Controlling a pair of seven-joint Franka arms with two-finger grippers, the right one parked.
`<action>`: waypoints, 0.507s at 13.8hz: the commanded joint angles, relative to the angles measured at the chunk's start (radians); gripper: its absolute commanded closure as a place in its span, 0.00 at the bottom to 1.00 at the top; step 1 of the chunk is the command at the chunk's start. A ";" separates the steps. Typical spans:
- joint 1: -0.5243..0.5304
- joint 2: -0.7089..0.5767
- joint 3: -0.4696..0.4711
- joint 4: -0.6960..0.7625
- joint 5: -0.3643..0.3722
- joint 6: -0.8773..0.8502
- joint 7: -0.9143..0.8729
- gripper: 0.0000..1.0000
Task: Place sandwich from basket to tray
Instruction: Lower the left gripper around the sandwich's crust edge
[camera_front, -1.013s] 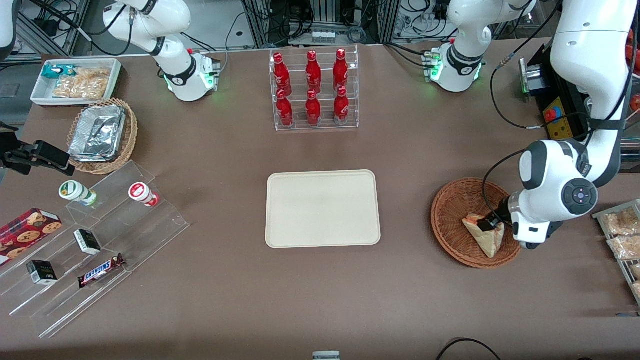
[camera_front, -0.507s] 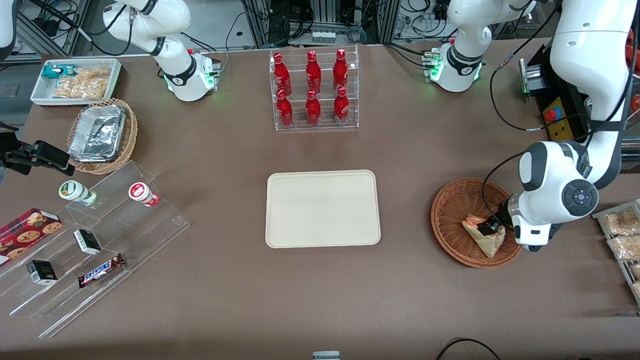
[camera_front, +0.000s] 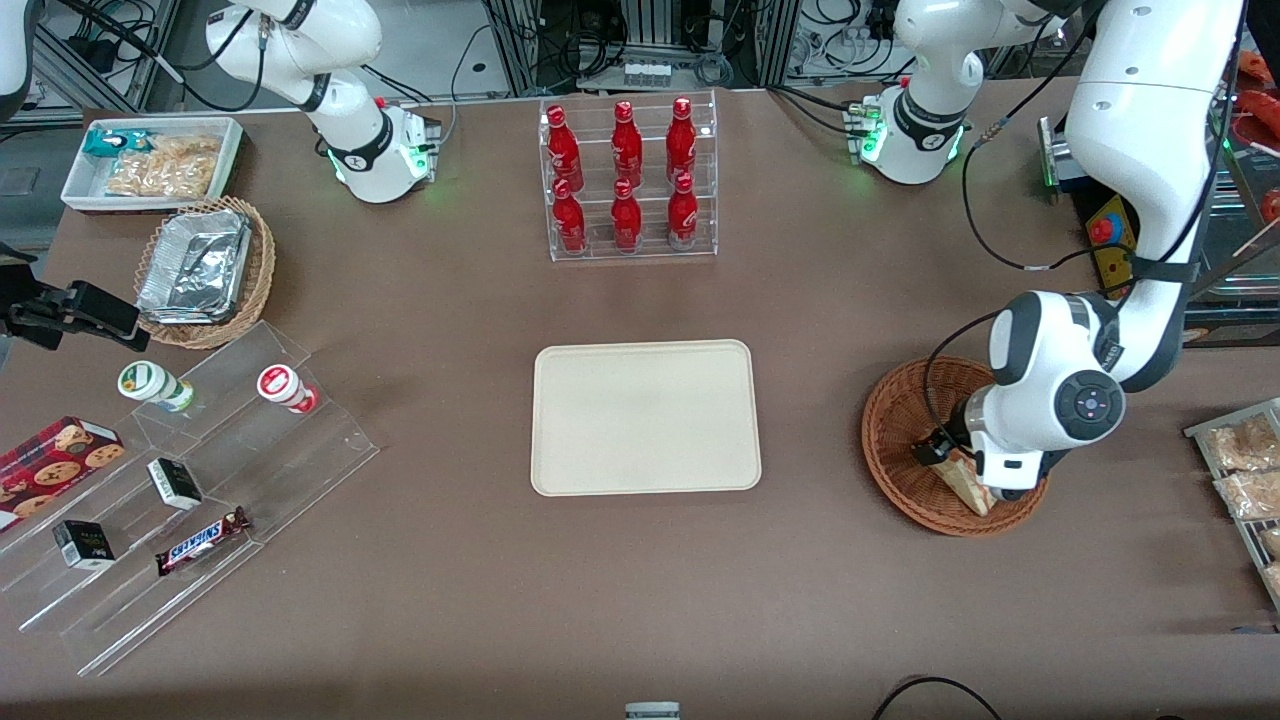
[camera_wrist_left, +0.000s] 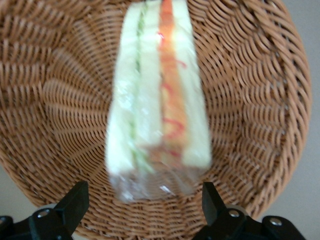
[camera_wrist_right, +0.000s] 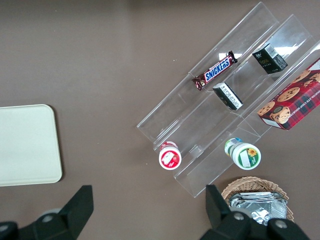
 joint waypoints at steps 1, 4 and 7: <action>-0.015 -0.001 0.006 0.022 -0.001 -0.003 -0.054 0.00; 0.005 0.008 0.012 0.060 0.003 -0.003 -0.057 0.00; 0.013 0.028 0.013 0.074 0.007 0.000 -0.062 0.00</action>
